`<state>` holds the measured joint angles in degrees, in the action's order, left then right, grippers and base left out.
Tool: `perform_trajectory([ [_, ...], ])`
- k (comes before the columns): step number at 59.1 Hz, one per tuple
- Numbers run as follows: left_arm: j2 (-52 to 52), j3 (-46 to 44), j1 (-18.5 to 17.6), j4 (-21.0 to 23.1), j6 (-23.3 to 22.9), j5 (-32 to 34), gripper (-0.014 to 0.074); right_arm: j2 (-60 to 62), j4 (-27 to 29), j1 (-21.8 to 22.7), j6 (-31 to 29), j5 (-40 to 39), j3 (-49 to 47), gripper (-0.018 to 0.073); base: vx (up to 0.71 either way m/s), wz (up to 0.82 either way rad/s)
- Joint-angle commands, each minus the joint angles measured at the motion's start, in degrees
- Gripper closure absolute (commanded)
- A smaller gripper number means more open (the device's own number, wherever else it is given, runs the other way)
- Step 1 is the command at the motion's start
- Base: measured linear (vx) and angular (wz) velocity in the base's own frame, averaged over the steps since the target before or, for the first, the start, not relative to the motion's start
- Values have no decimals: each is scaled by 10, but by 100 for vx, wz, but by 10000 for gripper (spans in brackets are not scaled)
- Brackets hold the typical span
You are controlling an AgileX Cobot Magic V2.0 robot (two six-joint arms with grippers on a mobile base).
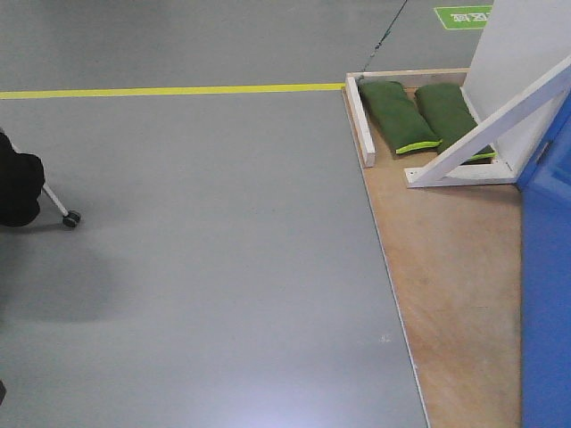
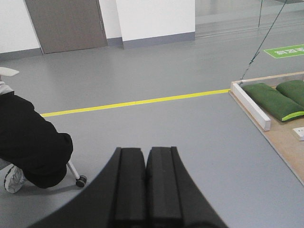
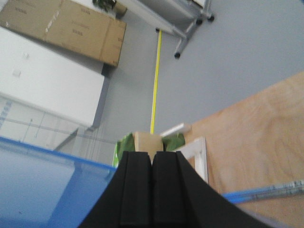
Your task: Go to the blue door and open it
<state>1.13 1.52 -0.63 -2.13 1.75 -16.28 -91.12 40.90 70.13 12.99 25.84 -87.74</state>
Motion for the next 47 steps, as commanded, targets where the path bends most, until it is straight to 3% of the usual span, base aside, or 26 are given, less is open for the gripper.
perform_trajectory([
  [1,4,3,-3,4,-1,48,526,34,2,-35,-34,59,-20,557,0,0],
  [23,4,3,-3,4,-1,48,526,65,21,-102,-34,96,-20,557,0,0],
  [34,4,3,-3,4,-1,48,526,83,76,-144,-34,96,-20,557,0,0],
  [47,4,3,-3,4,-1,48,526,94,175,-223,-34,96,-20,557,0,0],
])
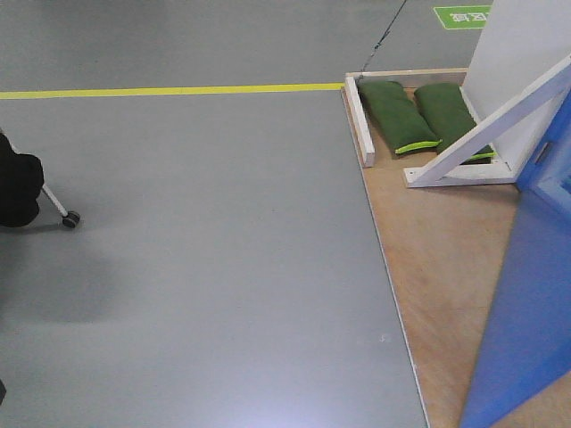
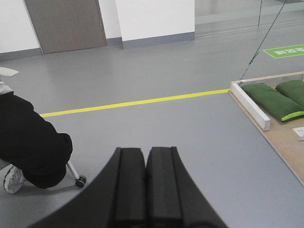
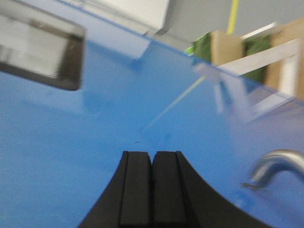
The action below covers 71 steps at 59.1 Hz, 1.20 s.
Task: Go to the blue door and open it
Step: 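Pull the blue door toward the robot with the right gripper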
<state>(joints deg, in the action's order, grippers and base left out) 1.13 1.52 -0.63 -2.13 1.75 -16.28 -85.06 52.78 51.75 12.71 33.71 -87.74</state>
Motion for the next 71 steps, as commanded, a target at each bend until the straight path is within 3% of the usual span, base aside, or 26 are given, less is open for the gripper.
perform_trajectory([
  [1,4,3,-3,4,-1,48,526,35,65,-46,-31,17,-20,557,0,0],
  [12,4,3,-3,4,-1,48,526,38,106,-119,-31,16,-20,557,0,0],
  [46,4,3,-3,4,-1,48,526,36,95,-353,-31,-83,-20,557,0,0],
  [53,4,3,-3,4,-1,48,526,32,49,-387,-31,-113,-20,557,0,0],
  [71,4,3,-3,4,-1,48,526,-10,-142,-443,-31,-163,-20,557,0,0],
])
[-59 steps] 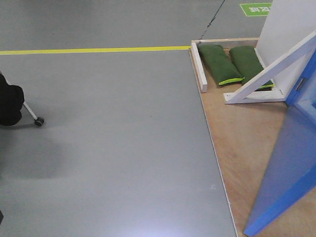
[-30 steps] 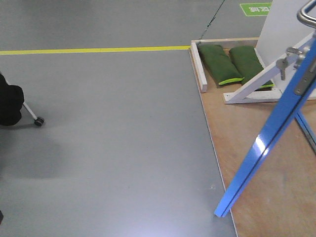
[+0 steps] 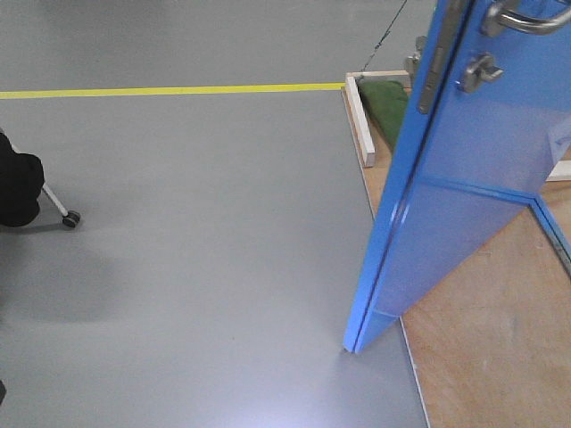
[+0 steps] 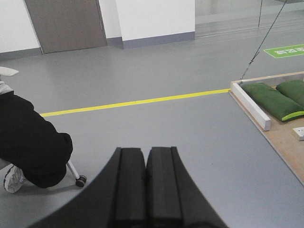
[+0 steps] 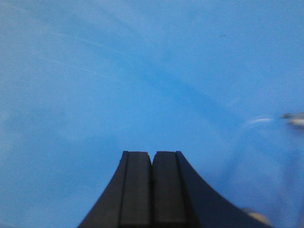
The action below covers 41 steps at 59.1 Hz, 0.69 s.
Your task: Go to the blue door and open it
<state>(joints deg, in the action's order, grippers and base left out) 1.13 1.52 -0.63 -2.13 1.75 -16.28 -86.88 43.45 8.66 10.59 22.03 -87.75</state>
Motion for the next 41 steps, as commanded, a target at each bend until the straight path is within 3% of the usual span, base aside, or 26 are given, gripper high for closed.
perform_trajectory([
  [1,4,3,-3,4,-1,48,526,5,-57,-13,-10,-48,-20,557,0,0],
  [16,4,3,-3,4,-1,48,526,-31,-154,-45,-10,-93,-20,557,0,0],
  [41,4,3,-3,4,-1,48,526,-3,-148,-44,-10,-97,-20,557,0,0],
])
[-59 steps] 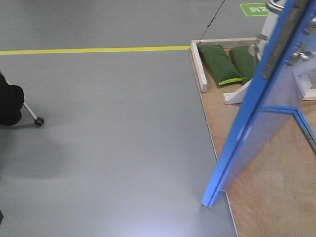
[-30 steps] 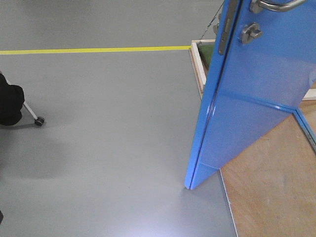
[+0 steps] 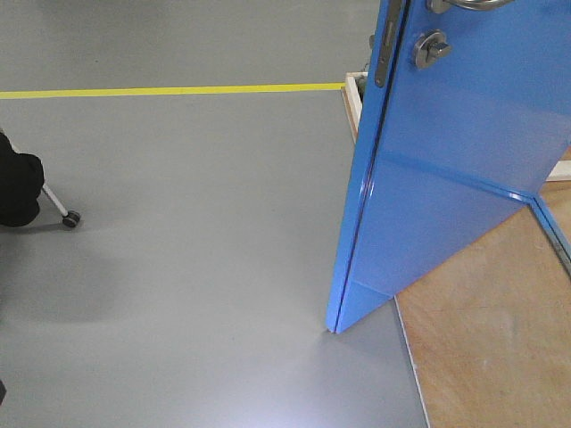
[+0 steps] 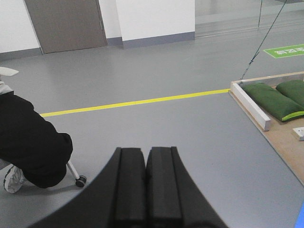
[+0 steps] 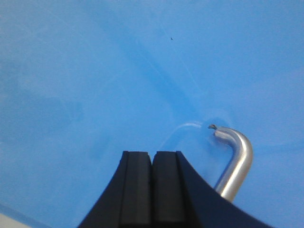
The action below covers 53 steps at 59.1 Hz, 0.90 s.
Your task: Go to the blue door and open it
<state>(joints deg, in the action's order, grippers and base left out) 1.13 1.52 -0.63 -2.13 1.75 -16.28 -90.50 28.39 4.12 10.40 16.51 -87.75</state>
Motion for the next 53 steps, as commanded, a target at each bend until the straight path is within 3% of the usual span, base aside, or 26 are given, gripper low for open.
perform_trajectory([
  [1,4,3,-3,4,-1,48,526,35,2,1,-8,-41,-20,557,0,0],
  [53,4,3,-3,4,-1,48,526,47,2,1,-8,-41,-20,557,0,0],
])
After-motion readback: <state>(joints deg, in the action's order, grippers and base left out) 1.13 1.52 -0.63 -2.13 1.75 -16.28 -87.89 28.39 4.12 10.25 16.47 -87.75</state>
